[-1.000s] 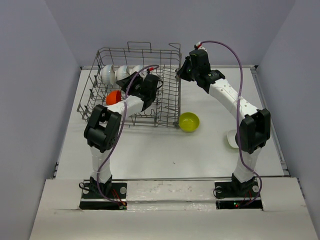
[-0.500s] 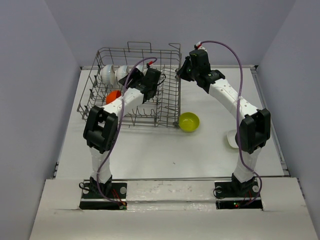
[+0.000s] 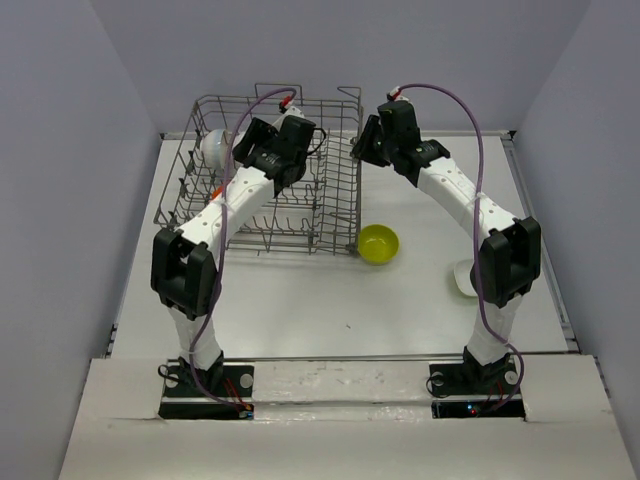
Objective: Load the bowls into the dish rack
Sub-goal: Pick up the bowl from the center of the board.
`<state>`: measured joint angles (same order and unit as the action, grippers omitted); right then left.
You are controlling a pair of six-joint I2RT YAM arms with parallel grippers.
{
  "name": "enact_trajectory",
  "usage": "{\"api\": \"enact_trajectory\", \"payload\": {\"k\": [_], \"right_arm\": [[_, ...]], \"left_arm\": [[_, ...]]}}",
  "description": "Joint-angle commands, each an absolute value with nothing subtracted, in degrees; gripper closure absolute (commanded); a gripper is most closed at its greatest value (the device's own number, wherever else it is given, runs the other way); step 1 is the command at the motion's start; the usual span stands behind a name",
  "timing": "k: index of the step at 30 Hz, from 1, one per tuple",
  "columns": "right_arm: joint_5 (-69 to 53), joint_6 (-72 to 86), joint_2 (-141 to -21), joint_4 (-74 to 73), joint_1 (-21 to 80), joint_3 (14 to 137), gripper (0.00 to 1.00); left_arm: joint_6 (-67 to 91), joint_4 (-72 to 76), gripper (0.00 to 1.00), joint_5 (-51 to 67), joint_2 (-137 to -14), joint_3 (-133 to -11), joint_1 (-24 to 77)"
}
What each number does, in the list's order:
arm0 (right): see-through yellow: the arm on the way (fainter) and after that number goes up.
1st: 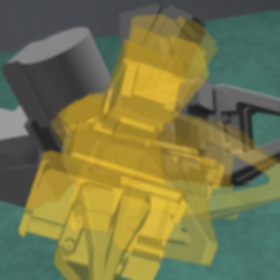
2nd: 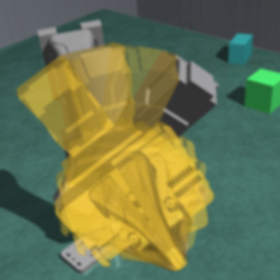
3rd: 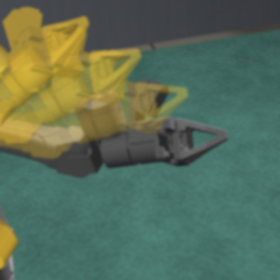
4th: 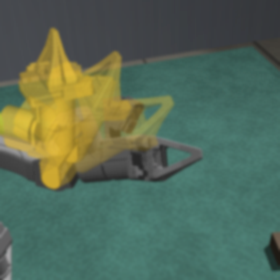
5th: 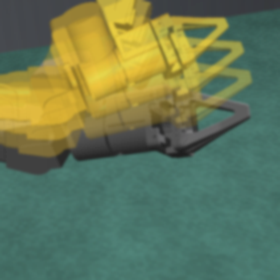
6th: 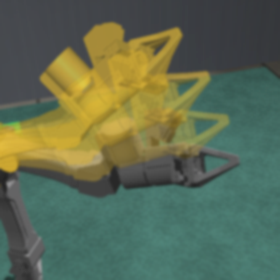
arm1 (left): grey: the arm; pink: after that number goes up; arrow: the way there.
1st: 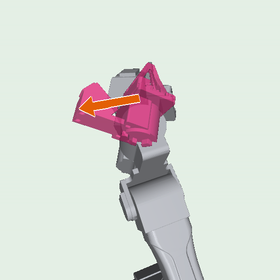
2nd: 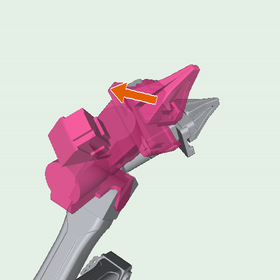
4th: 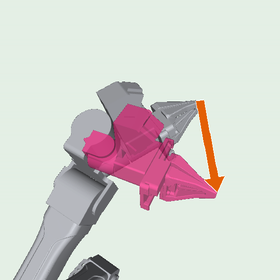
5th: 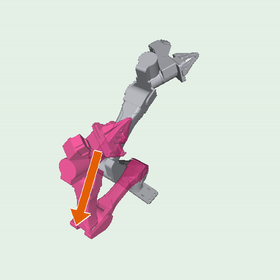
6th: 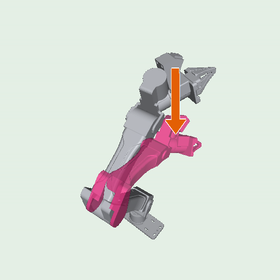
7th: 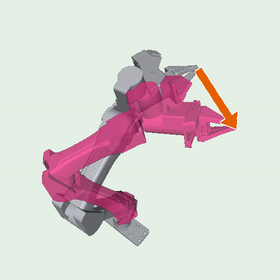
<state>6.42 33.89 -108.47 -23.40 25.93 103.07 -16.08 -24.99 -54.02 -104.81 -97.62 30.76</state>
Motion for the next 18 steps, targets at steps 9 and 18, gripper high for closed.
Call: {"api": "enact_trajectory", "payload": {"k": [9,18], "right_arm": [[7.1,32.2,-106.6,-27.3,25.5,105.3,0.48],[5.1,31.9,-105.3,-28.6,25.5,108.6,0.40]], "left_arm": [[-7.6,-28.7,0.30,-48.9,-96.2,-100.8,31.6],[-4.9,-29.4,0.30,-47.9,-94.6,-99.8,31.7]]}}
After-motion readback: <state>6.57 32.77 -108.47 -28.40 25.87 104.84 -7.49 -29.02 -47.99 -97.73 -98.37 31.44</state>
